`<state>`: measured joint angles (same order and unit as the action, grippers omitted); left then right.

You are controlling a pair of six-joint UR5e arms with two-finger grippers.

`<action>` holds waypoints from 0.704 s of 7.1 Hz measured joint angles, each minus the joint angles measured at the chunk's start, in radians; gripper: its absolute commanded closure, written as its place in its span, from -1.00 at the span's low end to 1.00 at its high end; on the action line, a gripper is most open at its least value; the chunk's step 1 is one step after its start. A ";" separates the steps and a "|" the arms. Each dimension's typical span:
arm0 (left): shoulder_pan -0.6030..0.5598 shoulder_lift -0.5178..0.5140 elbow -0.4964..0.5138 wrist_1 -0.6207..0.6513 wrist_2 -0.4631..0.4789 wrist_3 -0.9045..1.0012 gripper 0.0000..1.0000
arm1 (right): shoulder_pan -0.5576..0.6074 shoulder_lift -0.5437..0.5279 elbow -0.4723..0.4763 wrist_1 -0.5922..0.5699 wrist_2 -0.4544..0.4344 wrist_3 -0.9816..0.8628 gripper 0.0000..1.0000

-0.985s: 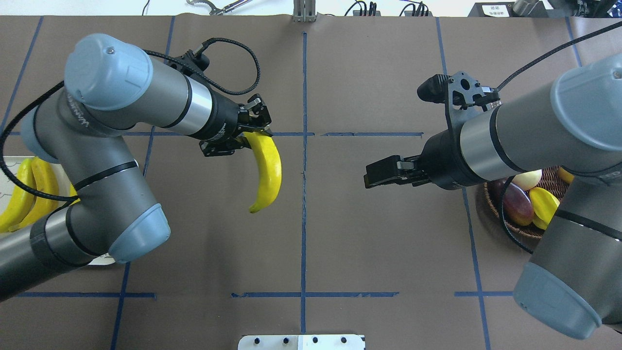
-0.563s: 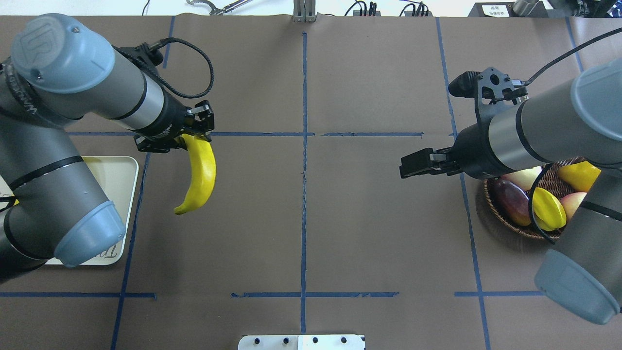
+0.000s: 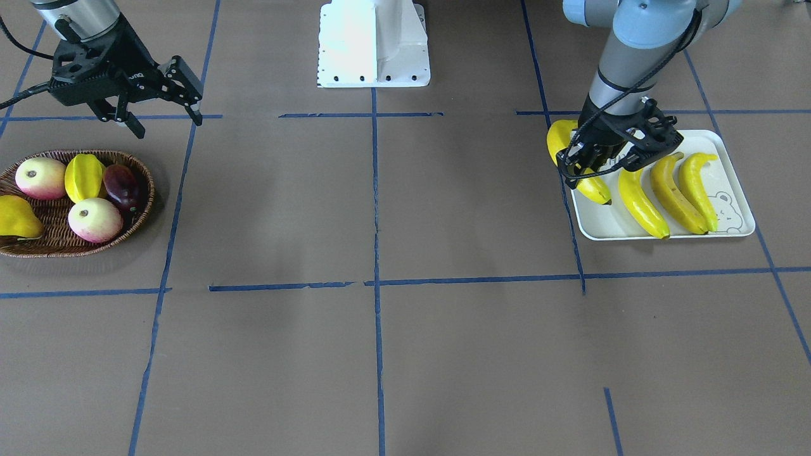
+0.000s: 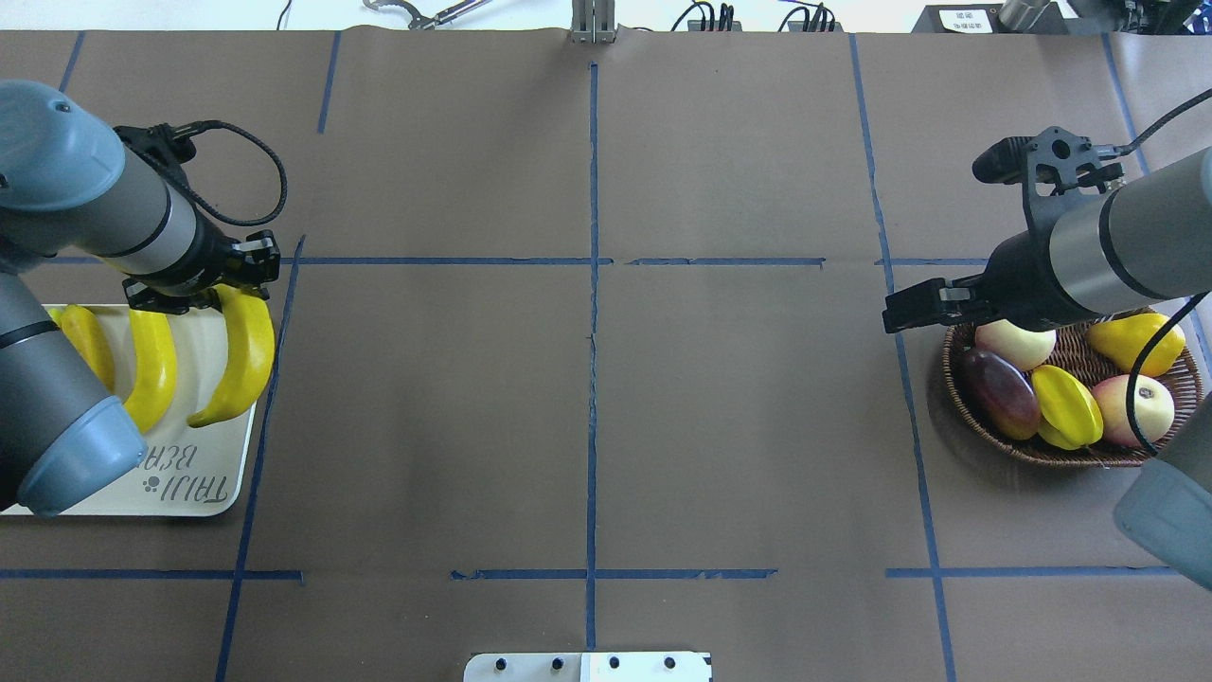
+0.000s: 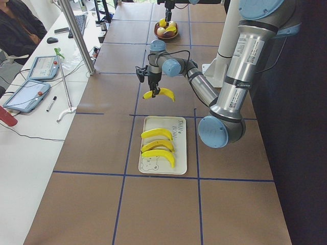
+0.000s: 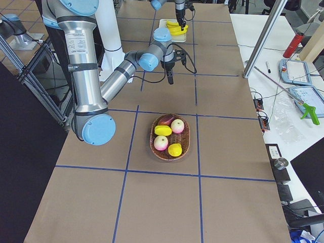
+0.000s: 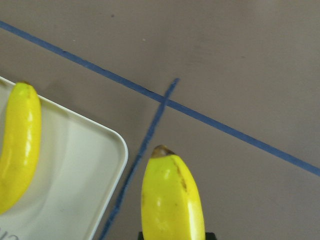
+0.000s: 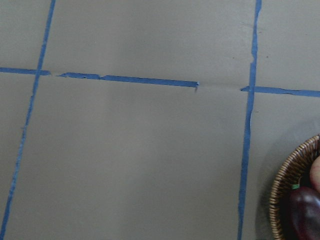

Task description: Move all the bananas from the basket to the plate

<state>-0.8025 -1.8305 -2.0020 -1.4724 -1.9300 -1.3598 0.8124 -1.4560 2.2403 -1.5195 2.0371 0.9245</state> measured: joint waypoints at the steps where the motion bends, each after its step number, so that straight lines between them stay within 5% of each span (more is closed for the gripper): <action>1: 0.000 0.041 0.010 -0.003 0.003 0.036 0.97 | 0.013 -0.013 -0.002 0.000 0.003 -0.019 -1.00; 5: 0.008 0.064 0.127 -0.008 0.005 0.063 0.75 | 0.026 -0.021 -0.008 -0.001 0.009 -0.033 -1.00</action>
<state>-0.7950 -1.7669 -1.8747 -1.4800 -1.9252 -1.2970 0.8387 -1.4768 2.2325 -1.5202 2.0461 0.8914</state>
